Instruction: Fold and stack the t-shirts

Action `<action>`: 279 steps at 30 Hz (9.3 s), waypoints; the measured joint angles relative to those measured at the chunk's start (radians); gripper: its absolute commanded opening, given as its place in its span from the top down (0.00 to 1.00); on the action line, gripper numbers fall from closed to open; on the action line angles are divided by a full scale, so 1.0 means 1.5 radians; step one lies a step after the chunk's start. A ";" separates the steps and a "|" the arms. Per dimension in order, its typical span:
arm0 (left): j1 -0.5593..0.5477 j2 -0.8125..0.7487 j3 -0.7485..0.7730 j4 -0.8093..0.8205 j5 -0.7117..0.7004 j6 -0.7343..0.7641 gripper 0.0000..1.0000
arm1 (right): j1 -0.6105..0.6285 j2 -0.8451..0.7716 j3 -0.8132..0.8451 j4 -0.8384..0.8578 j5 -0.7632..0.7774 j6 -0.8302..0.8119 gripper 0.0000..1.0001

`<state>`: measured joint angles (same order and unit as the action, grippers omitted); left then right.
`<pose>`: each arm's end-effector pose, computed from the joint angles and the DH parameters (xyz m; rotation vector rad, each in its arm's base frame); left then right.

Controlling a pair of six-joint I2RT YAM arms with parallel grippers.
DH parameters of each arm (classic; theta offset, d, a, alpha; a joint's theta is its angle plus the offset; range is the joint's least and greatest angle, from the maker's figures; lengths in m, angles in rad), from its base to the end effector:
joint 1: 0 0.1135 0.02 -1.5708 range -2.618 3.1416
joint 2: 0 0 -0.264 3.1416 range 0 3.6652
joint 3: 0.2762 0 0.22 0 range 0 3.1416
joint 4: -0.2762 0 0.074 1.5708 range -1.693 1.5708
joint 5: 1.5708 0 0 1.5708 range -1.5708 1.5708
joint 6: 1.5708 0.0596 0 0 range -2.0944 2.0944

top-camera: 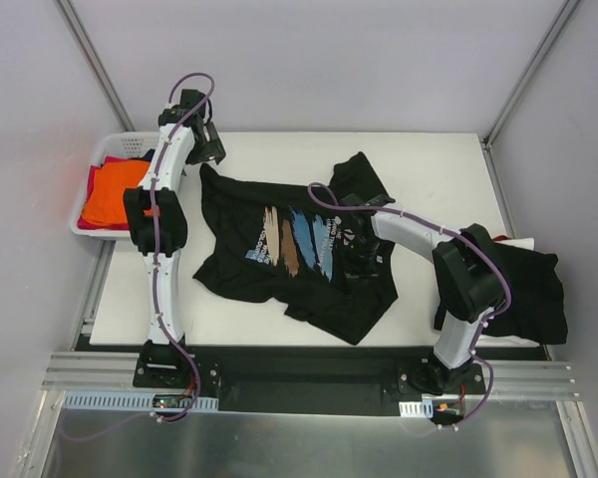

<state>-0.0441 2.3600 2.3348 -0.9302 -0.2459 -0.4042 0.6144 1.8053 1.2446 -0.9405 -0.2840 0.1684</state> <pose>0.4967 -0.0074 0.2465 -0.5415 2.4295 0.1240 0.2368 0.1875 0.1776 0.6927 -2.9858 -0.4457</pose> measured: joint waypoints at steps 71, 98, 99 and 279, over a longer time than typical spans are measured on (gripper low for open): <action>-0.295 -0.349 -0.767 0.143 0.213 -0.079 0.06 | -0.374 0.427 0.462 0.320 -0.262 0.048 0.98; -0.319 -0.428 -0.643 -0.001 0.181 -0.065 0.12 | -0.232 -0.198 -0.148 0.222 -0.233 0.015 0.48; -0.319 -0.430 -0.657 -0.007 0.182 -0.064 0.14 | -0.233 -0.211 -0.176 0.204 -0.223 0.013 0.50; -0.145 -0.576 -0.835 -0.085 0.139 -0.112 0.12 | -0.081 -0.138 -0.092 0.041 -0.055 -0.048 0.53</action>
<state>-0.2611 1.4960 1.0828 -1.0584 -0.0376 -0.5728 0.4934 1.5982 1.1072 -0.8787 -0.3664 0.0959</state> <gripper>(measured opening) 0.912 0.469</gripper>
